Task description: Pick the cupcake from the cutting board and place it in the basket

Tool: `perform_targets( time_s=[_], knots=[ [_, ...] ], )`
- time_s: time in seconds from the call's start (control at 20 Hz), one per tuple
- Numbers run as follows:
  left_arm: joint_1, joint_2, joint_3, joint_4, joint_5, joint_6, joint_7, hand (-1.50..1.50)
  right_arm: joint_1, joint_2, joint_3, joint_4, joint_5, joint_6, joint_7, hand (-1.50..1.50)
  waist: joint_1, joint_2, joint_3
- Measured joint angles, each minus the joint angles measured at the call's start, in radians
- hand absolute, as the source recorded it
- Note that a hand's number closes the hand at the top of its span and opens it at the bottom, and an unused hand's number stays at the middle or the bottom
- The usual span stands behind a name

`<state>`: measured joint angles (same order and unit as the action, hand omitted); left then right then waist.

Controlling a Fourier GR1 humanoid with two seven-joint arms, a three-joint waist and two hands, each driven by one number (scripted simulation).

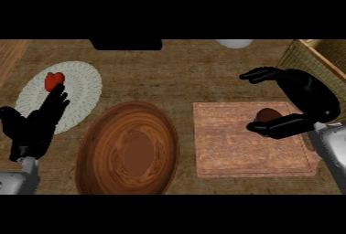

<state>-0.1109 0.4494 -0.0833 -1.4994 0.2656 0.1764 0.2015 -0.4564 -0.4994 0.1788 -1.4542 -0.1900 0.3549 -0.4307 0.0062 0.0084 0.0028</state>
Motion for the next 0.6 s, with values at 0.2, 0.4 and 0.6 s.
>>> perform_targets(
  time_s=[0.2, 0.4, 0.6],
  knots=[
    [-0.033, -0.009, 0.017, 0.059, 0.002, -0.036, -0.017, 0.0, 0.031, 0.064, 0.052, -0.082, 0.12, -0.097, 0.025, -1.5, -0.008, -0.006, -0.002],
    [-0.065, -0.018, 0.031, 0.108, -0.004, -0.051, -0.028, 0.0, -0.024, 0.031, 0.055, -0.162, 0.131, -0.083, 0.241, -1.5, -0.014, -0.01, -0.004],
    [-0.072, -0.009, 0.04, 0.116, -0.002, -0.06, -0.018, 0.0, -0.104, -0.106, 0.039, -0.205, 0.182, -0.024, 0.434, -1.5, -0.02, -0.016, -0.006]
  ],
)
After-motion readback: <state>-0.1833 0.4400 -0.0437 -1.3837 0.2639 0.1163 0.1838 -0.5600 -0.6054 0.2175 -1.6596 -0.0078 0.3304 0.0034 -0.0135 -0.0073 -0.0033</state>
